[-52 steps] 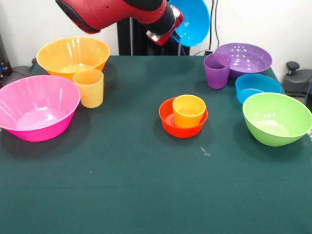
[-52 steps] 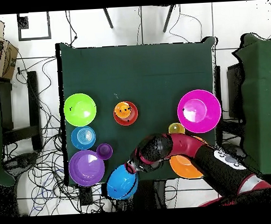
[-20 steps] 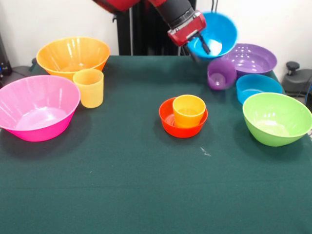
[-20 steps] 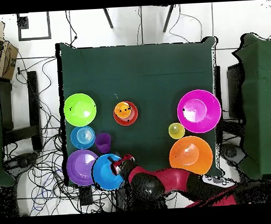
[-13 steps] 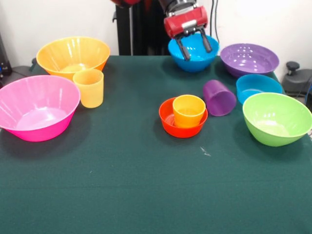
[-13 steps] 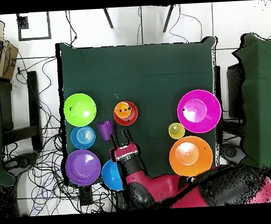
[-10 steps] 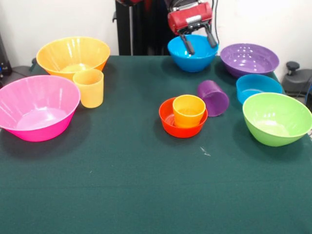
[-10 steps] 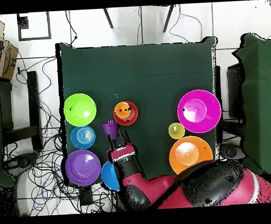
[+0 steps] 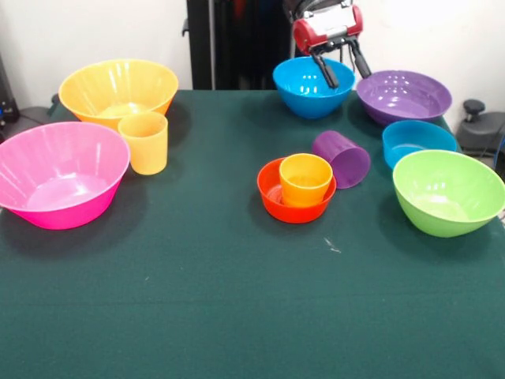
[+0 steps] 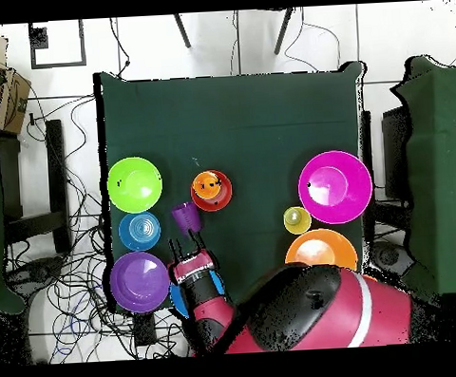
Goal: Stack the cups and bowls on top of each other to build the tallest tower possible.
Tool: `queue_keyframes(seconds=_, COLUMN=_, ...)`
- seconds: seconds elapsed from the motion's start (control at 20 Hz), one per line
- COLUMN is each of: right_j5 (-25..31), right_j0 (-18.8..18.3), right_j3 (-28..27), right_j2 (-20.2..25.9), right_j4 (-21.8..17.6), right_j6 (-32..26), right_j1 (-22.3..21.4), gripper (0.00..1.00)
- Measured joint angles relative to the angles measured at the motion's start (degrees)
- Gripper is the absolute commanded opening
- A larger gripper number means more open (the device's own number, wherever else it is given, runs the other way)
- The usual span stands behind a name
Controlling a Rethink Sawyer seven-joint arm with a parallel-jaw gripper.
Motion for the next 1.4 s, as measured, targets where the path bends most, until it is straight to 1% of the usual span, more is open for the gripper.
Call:
queue_keyframes(seconds=0.1, right_j5=0.79, right_j0=0.26, right_j3=-0.01, right_j2=-0.28, right_j4=0.0, right_j6=0.0, right_j1=-0.36, gripper=1.0)
queue_keyframes(seconds=0.2, right_j5=3.01, right_j0=0.35, right_j3=-0.12, right_j2=-0.56, right_j4=-0.02, right_j6=0.0, right_j1=-0.89, gripper=1.0)
queue_keyframes(seconds=0.25, right_j5=6.07, right_j0=0.22, right_j3=-0.41, right_j2=-0.63, right_j4=-0.05, right_j6=0.0, right_j1=-1.22, gripper=1.0)
queue_keyframes(seconds=0.3, right_j5=7.54, right_j0=0.09, right_j3=-0.6, right_j2=-0.62, right_j4=-0.08, right_j6=0.0, right_j1=-1.31, gripper=1.0)
queue_keyframes(seconds=0.4, right_j5=15.06, right_j0=-1.11, right_j3=-1.78, right_j2=-0.41, right_j4=-1.12, right_j6=0.0, right_j1=-1.65, gripper=1.0)
queue_keyframes(seconds=0.5, right_j5=19.5, right_j0=-2.14, right_j3=-2.52, right_j2=-0.18, right_j4=-2.01, right_j6=0.0, right_j1=-1.82, gripper=1.0)
queue_keyframes(seconds=0.55, right_j5=23.23, right_j0=-3.2, right_j3=-3.2, right_j2=0.04, right_j4=-2.95, right_j6=0.0, right_j1=-1.94, gripper=1.0)
queue_keyframes(seconds=0.6, right_j5=25.64, right_j0=-4.04, right_j3=-3.64, right_j2=0.3, right_j4=-3.7, right_j6=0.0, right_j1=-1.97, gripper=1.0)
queue_keyframes(seconds=0.65, right_j5=29.68, right_j0=-5.67, right_j3=-4.39, right_j2=0.79, right_j4=-4.98, right_j6=0.01, right_j1=-1.94, gripper=1.0)
queue_keyframes(seconds=0.75, right_j5=33.07, right_j0=-7.21, right_j3=-5.23, right_j2=1.2, right_j4=-6.33, right_j6=0.01, right_j1=-1.85, gripper=1.0)
queue_keyframes(seconds=0.85, right_j5=37.07, right_j0=-9.56, right_j3=-6.76, right_j2=1.66, right_j4=-8.78, right_j6=0.01, right_j1=-1.4, gripper=1.0)
queue_keyframes(seconds=1.1, right_j5=38.35, right_j0=-11.79, right_j3=-9.62, right_j2=1.86, right_j4=-12.15, right_j6=0.01, right_j1=-0.15, gripper=1.0)
queue_keyframes(seconds=1.4, right_j5=39.65, right_j0=-12.72, right_j3=-10.38, right_j2=3.98, right_j4=-12.68, right_j6=0.01, right_j1=-1.08, gripper=1.0)
